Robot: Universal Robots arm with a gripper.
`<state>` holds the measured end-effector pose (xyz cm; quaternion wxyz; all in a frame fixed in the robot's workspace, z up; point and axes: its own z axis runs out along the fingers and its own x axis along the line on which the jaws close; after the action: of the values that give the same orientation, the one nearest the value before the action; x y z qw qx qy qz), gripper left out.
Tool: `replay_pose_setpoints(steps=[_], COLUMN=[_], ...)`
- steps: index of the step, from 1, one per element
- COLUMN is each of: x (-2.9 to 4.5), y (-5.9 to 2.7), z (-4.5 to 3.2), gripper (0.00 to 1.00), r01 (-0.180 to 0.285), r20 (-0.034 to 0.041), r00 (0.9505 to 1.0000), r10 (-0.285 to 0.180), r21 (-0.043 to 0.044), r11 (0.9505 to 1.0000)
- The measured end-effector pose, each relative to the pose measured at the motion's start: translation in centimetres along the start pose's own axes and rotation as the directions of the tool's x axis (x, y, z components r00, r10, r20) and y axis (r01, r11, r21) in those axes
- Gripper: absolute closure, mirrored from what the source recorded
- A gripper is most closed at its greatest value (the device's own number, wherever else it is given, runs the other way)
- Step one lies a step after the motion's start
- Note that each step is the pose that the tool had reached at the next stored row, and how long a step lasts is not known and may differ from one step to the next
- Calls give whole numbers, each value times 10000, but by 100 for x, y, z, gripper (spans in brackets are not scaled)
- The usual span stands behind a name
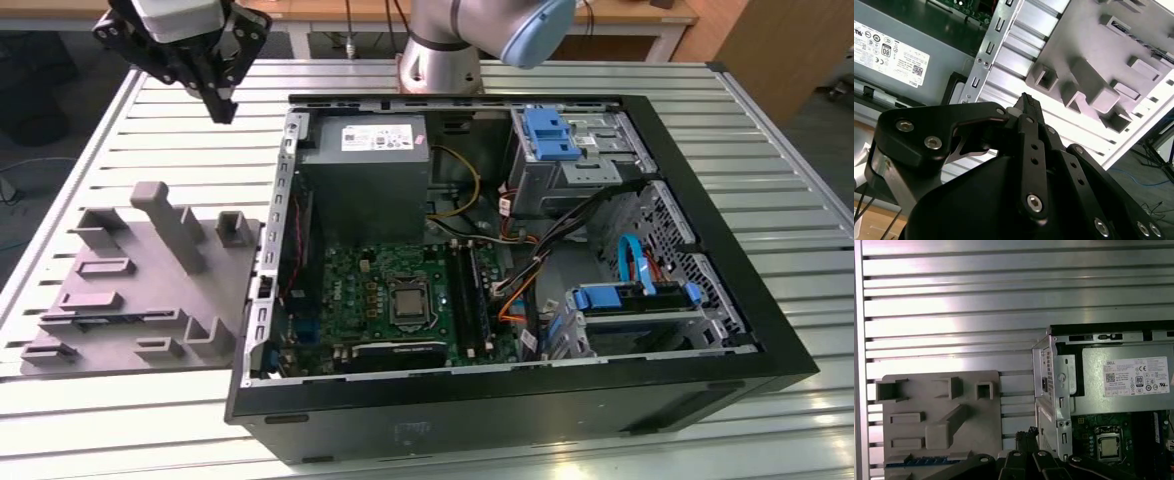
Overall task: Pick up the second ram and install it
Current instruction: 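Reach for the second ram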
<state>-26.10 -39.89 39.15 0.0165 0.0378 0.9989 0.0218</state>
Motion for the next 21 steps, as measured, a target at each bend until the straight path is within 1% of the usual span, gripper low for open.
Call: replay_pose_setpoints(steps=[6, 21], x=[118, 383], y=[-9, -29], z=[-3, -6], gripper=[89, 89], r01=[0, 1], r20=[3, 4], r00=[10000, 10000], r10=[0, -1], r21=[0, 0], r11=[10000, 10000])
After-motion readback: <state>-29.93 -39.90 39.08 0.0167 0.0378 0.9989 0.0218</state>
